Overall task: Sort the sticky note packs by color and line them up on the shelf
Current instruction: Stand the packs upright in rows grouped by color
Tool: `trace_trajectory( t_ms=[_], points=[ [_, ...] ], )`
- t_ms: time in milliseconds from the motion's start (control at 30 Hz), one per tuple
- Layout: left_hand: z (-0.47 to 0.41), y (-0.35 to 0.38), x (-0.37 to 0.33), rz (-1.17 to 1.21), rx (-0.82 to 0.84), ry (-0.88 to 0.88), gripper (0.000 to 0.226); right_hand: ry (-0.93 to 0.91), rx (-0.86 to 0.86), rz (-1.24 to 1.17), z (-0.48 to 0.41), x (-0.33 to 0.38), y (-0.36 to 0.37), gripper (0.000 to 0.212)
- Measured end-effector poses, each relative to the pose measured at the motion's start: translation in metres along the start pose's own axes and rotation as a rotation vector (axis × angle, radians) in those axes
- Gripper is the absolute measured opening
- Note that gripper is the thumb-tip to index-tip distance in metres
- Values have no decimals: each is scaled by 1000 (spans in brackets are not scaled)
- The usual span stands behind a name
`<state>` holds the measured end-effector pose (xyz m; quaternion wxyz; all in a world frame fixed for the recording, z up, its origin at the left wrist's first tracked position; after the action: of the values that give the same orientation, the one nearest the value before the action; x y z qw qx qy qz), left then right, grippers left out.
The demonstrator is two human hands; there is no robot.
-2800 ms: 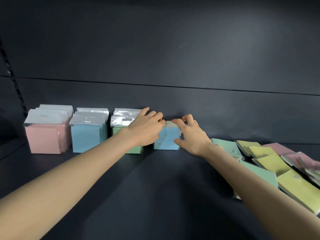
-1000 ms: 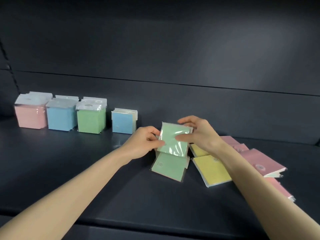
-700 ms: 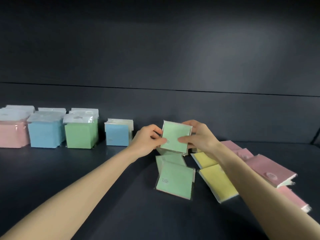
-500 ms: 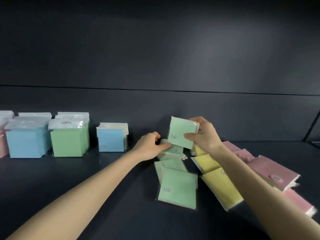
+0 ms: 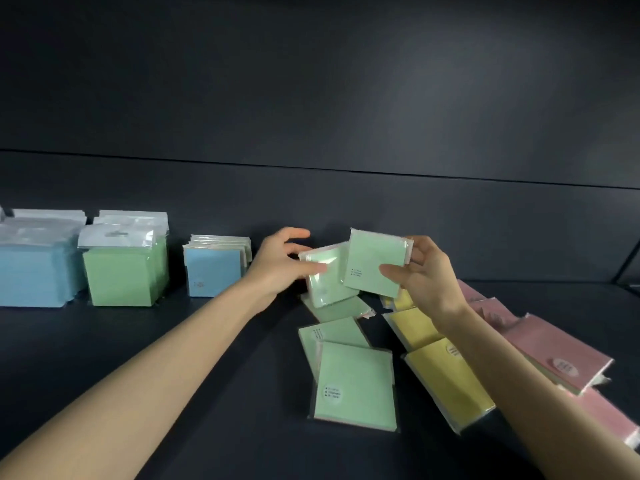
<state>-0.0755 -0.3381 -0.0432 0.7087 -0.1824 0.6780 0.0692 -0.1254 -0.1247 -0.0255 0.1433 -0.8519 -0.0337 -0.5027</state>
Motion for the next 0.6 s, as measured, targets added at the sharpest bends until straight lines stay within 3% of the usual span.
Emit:
trace_trajectory(
  t_ms=[133, 267, 433, 600],
  points=[
    [5, -8, 6, 266, 63, -65, 30, 23, 90, -132, 4, 3, 15, 31],
    [11, 8, 3, 440, 161, -91, 17, 30, 150, -150, 7, 1, 34, 32],
    [16, 24, -1, 434, 232, -42, 26, 34, 85, -123, 6, -1, 34, 41],
    [14, 27, 1, 412, 241, -26, 32, 107, 210, -85, 2, -8, 44, 39]
  ],
)
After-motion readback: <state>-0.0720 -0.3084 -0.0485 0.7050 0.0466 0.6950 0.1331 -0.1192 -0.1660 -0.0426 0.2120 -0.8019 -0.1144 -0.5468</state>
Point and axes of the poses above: each hand's wrist, its own z-axis away from the middle knuckle, its own y-axis out of the palm, x = y × z, the point moved 9 cm from there along -z, towards the middle knuckle, and after that the axes turned 10 degrees about -y, right-handed, at the moved point
